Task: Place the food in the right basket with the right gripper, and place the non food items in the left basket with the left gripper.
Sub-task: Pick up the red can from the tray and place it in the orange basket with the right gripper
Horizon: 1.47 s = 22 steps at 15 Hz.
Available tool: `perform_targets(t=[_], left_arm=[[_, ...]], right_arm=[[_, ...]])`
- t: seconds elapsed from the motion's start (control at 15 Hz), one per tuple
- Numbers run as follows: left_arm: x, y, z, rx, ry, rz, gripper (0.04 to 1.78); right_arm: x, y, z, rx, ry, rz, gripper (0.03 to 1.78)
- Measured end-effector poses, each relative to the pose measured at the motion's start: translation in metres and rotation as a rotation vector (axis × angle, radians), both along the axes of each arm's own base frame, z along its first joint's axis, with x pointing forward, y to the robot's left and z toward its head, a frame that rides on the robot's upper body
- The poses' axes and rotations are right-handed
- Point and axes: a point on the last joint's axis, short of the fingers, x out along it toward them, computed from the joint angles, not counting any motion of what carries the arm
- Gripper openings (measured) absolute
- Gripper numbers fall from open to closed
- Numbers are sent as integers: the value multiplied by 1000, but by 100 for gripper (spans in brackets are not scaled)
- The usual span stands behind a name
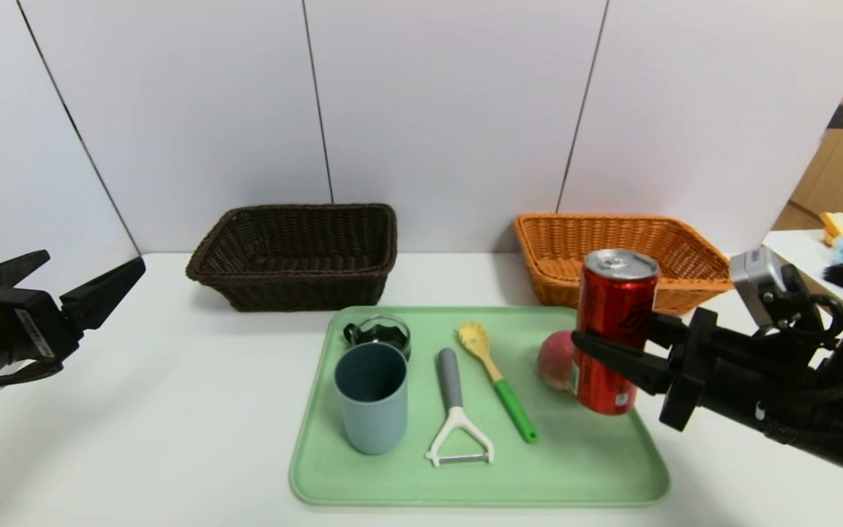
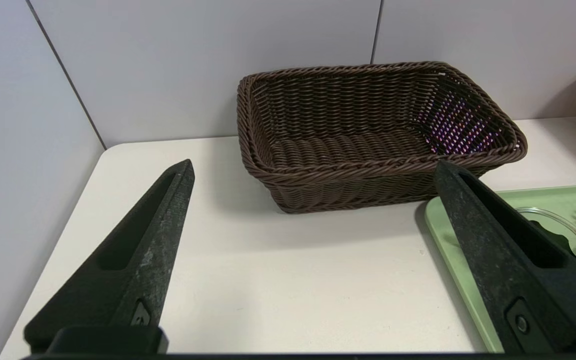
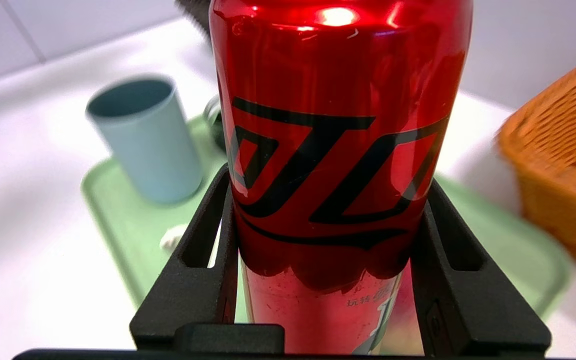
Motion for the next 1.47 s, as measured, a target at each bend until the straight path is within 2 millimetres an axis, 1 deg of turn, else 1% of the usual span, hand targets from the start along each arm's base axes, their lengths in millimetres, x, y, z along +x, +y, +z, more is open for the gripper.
perform_targets(t=[0.2,0.27,0.4,0.53,0.6,0.67,0.8,0.93,1.13,1.33,1.47], left_arm=[[-1,0,0,-1,0,0,169],[-1,0,0,-1,-1,0,169],[-2,0,0,-3,-4,0,169],[-4,0,1,-3,-10,0,169],[-5,0,1,-3,-11,0,169],[-5,0,0,-3,-11,-1,169],[-6,0,0,-4,-11,0,169],[-7,0,0,-4,-13,-1,169],[-7,0,0,-5,-9,-2,169],[-6,0,-1,-9,-2,-2,169],[-6,0,-3,-16,4,-2,169]], right_arm=[[17,-7,36,46,-17,-78,92],[25,-12,52,59,-33,-121,92],[44,-26,81,74,-68,-217,92],[66,-44,105,82,-93,-328,92],[79,-55,114,84,-99,-393,92],[92,-65,117,81,-90,-452,92],[117,-86,113,70,-64,-559,92],[134,-99,97,55,-27,-607,92],[155,-110,68,17,35,-634,92],[168,-115,46,-14,76,-644,92],[177,-116,36,-26,67,-670,92]])
